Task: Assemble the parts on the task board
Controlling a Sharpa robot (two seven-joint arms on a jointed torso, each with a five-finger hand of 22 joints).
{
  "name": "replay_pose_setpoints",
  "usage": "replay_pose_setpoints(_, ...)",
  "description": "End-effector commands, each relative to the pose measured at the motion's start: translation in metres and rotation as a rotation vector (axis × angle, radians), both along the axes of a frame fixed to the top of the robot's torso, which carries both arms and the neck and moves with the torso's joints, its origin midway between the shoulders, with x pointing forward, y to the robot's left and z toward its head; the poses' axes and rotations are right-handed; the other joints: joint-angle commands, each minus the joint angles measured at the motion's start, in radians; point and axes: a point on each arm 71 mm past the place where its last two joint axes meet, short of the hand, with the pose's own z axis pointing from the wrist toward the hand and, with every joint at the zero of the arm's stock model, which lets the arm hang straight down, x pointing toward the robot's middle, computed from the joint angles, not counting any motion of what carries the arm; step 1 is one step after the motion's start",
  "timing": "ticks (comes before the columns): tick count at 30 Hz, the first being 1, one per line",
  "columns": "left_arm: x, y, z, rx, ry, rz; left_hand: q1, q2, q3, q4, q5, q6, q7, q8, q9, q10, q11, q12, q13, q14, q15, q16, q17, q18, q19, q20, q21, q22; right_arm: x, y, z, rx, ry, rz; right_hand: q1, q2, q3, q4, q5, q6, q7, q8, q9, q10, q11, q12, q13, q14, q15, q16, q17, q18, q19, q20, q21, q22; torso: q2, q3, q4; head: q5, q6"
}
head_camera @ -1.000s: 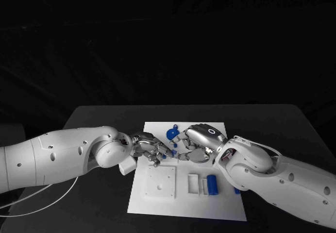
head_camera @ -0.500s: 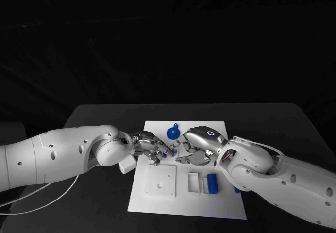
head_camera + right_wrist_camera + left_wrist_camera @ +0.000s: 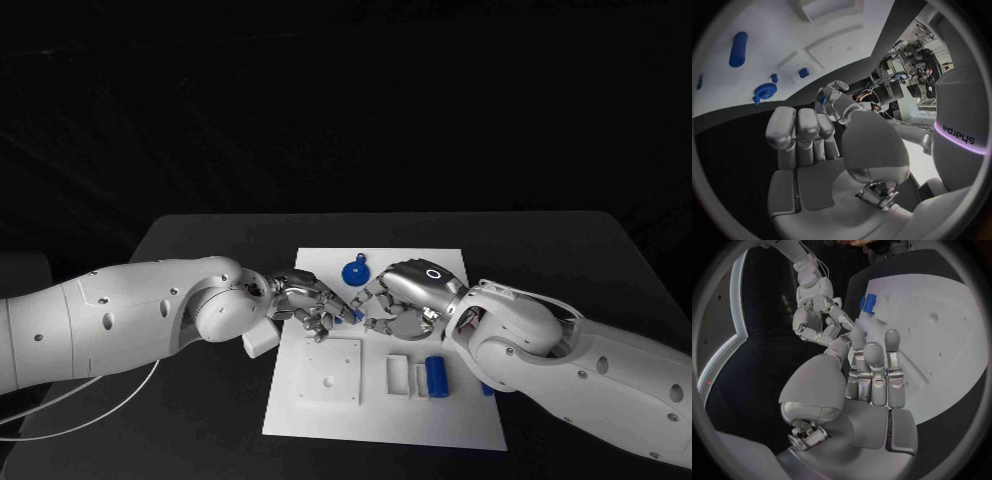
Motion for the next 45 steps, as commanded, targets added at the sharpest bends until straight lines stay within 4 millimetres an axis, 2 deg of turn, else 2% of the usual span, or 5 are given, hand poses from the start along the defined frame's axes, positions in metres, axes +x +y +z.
replay_pose_setpoints(1, -0.0016, -0.0034, 0.0017, -0.011, -0.003, -0.038, 0.012, -0.001, 0.007, 0.001, 0.004, 0.054, -0.042, 0.004, 0.337, 0.041, -0.007, 0.001, -0.001, 0.003, -0.006, 0.003, 0.001, -0.007, 0.002, -0.005, 0.003, 0.021, 0.0001, 0.0006, -0.0017, -0.024, -0.012, 0.003, -0.004, -0.003, -0.011, 0.006, 0.005, 0.009, -0.002, -0.004, 0.0, 0.003, 0.002, 0.005, 0.001, 0.0, -0.009, 0.003, 0.002, -0.007, 0.04, -0.008, 0.005, 0.14, 0.0, -0.0008, 0.0003, 0.0, -0.001)
replay_pose_setpoints(12, -0.0027, -0.006, 0.0018, -0.014, -0.001, -0.05, 0.012, -0.001, 0.009, 0.0, 0.004, 0.054, -0.042, 0.003, 0.337, 0.041, -0.007, 0.001, -0.001, 0.002, -0.006, 0.002, 0.002, -0.007, 0.001, -0.005, 0.003, 0.021, 0.0004, 0.0048, -0.0042, -0.026, -0.026, -0.001, 0.01, -0.008, -0.091, 0.044, -0.004, 0.007, -0.004, -0.004, 0.0, 0.004, 0.002, 0.002, -0.001, 0.002, -0.008, 0.0, 0.003, -0.006, 0.04, -0.008, 0.001, 0.139, 0.0, -0.0001, 0.0001, -0.001, -0.003)
replay_pose_setpoints(20, -0.0018, -0.0052, 0.0015, -0.009, -0.001, -0.043, 0.011, -0.001, 0.01, -0.001, 0.003, 0.055, -0.042, 0.003, 0.337, 0.041, -0.008, 0.002, -0.001, 0.002, -0.006, 0.003, 0.002, -0.007, 0.0, -0.005, 0.005, 0.021, -0.0006, 0.0049, -0.0047, -0.021, -0.027, 0.003, 0.014, -0.006, -0.121, 0.067, -0.026, 0.012, -0.007, -0.004, 0.0, 0.006, 0.0, 0.004, 0.0, 0.002, -0.009, 0.0, 0.004, -0.007, 0.041, -0.008, 0.0, 0.14, 0.0, 0.0007, -0.0004, 0.0, -0.004)
replay_pose_setpoints(29, -0.001, -0.0042, 0.0012, -0.003, -0.001, -0.038, 0.01, 0.0, 0.012, -0.001, 0.003, 0.055, -0.043, 0.003, 0.339, 0.041, -0.008, 0.002, -0.002, 0.001, -0.006, 0.002, 0.003, -0.006, -0.001, -0.005, 0.006, 0.021, -0.0018, 0.0038, -0.0032, -0.005, -0.035, 0.006, 0.014, 0.003, -0.122, 0.082, -0.031, 0.04, -0.015, -0.004, 0.0, 0.009, -0.004, 0.007, 0.003, 0.003, -0.012, 0.003, 0.006, -0.009, 0.042, -0.011, 0.004, 0.14, 0.0, 0.0012, -0.0013, -0.001, -0.006)
replay_pose_setpoints(45, -0.0008, -0.0041, 0.0006, 0.005, 0.002, -0.044, 0.01, 0.0, 0.012, -0.001, 0.003, 0.055, -0.043, 0.003, 0.34, 0.041, -0.008, 0.002, -0.002, 0.002, -0.006, 0.002, 0.003, -0.006, -0.001, -0.005, 0.008, 0.021, -0.0022, 0.0035, -0.0028, 0.0, -0.037, 0.008, 0.012, 0.012, -0.071, 0.09, -0.073, 0.074, -0.024, -0.003, 0.0, 0.01, -0.01, 0.007, 0.006, 0.003, -0.017, 0.005, 0.008, -0.012, 0.042, -0.016, 0.007, 0.141, 0.0, -0.0001, -0.0006, -0.004, -0.008)
